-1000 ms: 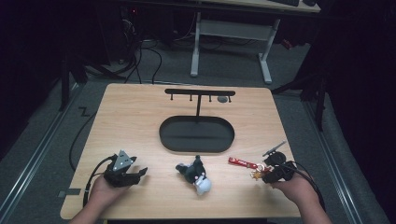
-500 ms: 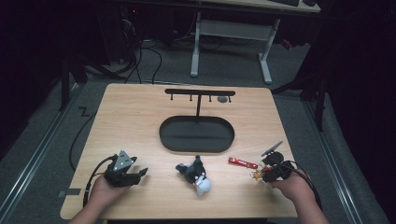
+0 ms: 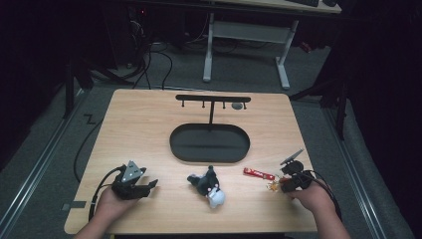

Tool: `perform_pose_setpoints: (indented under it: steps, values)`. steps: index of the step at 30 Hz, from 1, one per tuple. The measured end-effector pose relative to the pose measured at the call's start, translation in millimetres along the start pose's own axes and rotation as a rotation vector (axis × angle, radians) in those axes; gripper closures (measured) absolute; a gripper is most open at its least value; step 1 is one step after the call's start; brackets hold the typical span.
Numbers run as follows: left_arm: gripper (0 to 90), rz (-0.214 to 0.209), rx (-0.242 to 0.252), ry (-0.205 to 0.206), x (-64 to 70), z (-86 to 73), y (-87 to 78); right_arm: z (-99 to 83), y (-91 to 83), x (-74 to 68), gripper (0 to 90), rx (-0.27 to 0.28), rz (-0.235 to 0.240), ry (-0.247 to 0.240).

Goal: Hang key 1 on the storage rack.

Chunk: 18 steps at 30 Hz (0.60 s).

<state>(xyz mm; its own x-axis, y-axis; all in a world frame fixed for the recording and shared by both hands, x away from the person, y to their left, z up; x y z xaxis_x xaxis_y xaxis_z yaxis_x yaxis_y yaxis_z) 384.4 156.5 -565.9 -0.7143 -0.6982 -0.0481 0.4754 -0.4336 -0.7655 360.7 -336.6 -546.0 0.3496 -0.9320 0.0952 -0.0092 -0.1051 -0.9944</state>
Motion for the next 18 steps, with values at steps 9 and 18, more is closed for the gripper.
perform_pose_setpoints:
  steps: [9,18]
  values:
    - [36.9,0.003,0.002,0.000,0.0,-0.9,-1.6,-0.7,0.5,2.9,62.4,0.006,0.028,-0.002]
    - [37.0,0.004,0.006,-0.004,-0.8,-0.1,-2.0,1.7,-8.2,-2.5,66.3,-0.008,-0.019,-0.042]
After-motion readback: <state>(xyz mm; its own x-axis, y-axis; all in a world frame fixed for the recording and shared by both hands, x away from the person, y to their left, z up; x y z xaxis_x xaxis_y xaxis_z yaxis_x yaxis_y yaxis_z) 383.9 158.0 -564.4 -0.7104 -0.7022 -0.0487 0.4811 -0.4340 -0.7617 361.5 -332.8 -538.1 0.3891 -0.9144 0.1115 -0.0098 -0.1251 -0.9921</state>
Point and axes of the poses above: each handheld gripper's, and its own axes: y roughly forward along the jaws, z roughly out of its top, x roughly to its right, the point moved 6 cm from there along y, roughly forward along the jaws, and after that the axes turned 10 degrees about -x, right-handed, at the moved point
